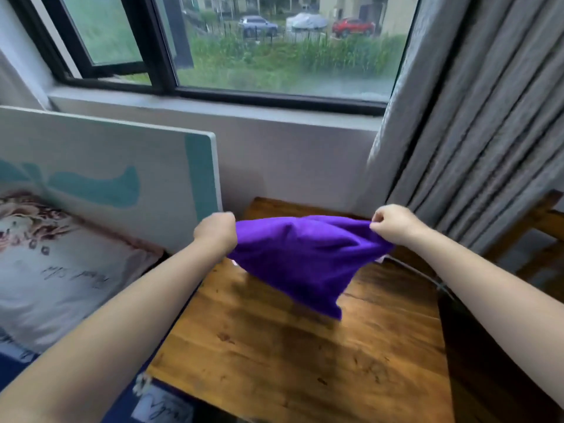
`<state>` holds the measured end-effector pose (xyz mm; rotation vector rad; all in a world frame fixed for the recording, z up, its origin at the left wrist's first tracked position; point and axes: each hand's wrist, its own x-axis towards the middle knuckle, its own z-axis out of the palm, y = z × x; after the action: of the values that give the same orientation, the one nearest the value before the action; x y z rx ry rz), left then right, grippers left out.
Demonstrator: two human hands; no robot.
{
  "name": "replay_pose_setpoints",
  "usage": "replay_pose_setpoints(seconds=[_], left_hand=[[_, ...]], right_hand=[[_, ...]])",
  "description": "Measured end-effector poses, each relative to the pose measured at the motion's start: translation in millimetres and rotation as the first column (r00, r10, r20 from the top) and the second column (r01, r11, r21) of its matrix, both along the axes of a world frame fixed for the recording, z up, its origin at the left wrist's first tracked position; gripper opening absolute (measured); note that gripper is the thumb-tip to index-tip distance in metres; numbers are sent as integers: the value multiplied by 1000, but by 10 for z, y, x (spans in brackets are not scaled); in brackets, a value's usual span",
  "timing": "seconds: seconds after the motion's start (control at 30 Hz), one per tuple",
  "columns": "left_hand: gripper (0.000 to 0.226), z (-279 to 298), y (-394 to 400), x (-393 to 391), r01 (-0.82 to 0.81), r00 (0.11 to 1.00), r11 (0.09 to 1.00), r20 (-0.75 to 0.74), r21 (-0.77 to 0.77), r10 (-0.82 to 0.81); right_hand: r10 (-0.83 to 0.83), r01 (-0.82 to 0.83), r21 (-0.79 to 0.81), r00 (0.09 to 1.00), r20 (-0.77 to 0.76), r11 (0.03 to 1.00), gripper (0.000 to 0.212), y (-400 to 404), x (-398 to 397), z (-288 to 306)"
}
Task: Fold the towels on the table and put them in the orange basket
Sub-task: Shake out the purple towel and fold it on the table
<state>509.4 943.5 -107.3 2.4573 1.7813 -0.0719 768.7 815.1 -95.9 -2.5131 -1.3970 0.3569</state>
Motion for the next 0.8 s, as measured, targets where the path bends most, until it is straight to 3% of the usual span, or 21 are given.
replay_pose_setpoints(seconds=[0.1, 0.23, 0.37, 0.43, 0.6, 0.8], left_hand=[[33, -621, -192, -166, 20, 976, 979, -209, -205, -64], [37, -1506, -532, -384, 53, 881, 883, -395, -466, -262], [40, -2021, -894, -493, 38, 819, 847, -469, -530, -330], [40, -2198, -991, -453, 4, 820, 849, -484, -528, -305], [32, -2308, -972, -266, -4, 897, 883, -393, -470, -205], [30, -2358, -599, 71, -43, 936, 912, -337, -407, -106]], right_hand=[[14, -15, -291, 1000, -5, 957, 26, -327, -147, -660], [72, -133, -662, 990, -119, 738, 28, -812, -461, -1513], [80, -316, -840, 946, -314, 442, 24, -1110, -689, -1958], [85, -352, -845, 933, -349, 403, 26, -1122, -694, -2126], [222, -369, -720, 929, -295, 588, 34, -897, -512, -2309], [184, -295, -535, 950, -252, 791, 26, -412, -80, -2456]])
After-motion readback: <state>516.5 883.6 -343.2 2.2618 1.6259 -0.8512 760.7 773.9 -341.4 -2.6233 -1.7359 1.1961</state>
